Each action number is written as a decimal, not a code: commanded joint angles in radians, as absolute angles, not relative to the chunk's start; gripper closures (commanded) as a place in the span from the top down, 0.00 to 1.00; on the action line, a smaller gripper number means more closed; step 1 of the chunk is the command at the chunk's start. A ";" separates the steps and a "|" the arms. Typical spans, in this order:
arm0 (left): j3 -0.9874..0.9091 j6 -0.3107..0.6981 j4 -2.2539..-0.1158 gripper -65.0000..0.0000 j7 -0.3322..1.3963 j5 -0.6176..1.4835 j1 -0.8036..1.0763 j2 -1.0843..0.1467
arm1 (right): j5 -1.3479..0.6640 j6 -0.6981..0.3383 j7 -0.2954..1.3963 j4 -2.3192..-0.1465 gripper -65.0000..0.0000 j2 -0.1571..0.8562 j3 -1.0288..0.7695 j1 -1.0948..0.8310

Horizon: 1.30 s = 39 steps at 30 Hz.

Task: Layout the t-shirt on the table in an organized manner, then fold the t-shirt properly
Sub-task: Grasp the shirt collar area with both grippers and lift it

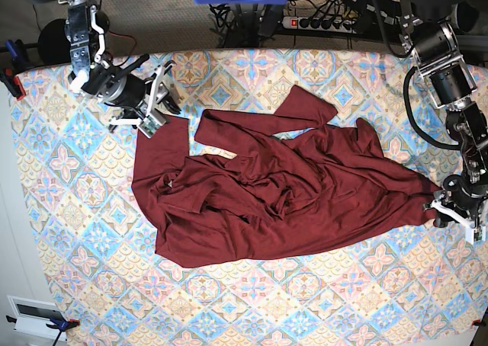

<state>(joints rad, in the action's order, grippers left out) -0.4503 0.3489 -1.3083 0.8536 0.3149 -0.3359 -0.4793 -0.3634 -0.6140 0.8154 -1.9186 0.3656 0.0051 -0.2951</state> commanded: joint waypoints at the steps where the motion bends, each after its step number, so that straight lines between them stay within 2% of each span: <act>1: -0.458 0.351 -1.357 0.44 0.865 0.340 -0.343 -0.499 | -0.371 -0.611 0.797 -1.937 0.26 0.377 0.002 -0.282; 3: -0.460 0.351 -1.445 0.45 0.921 0.389 -0.308 -0.499 | -0.371 -0.611 0.797 -1.936 0.26 0.377 0.005 -0.257; 11: -0.450 0.352 -1.847 0.45 1.023 0.576 0.027 -0.495 | -0.371 -0.611 0.799 -1.934 0.26 0.375 0.065 -0.199; 19: -0.306 0.349 -1.847 0.45 1.055 0.599 0.153 -0.499 | -0.369 -0.613 0.799 -1.939 0.27 0.374 0.168 -0.199; 25: -0.180 0.349 -1.824 0.45 1.055 0.418 0.156 -0.437 | -0.369 -0.613 0.799 -1.940 0.27 0.374 0.208 -0.199; 32: -0.163 0.349 -1.659 0.44 0.984 0.303 0.142 -0.352 | -0.369 -0.611 0.799 -1.942 0.27 0.374 0.202 -0.203; 35: -0.170 0.349 -1.646 0.36 0.954 0.309 0.140 -0.352 | -0.369 -0.611 0.799 -1.942 0.27 0.374 0.202 -0.205; 37: -0.171 0.351 -1.662 0.23 0.949 0.312 0.131 -0.358 | -0.369 -0.611 0.799 -1.942 0.27 0.374 0.202 -0.205; 39: -0.185 0.351 -1.696 0.06 0.954 0.312 0.116 -0.358 | -0.369 -0.611 0.799 -1.942 0.27 0.374 0.202 -0.205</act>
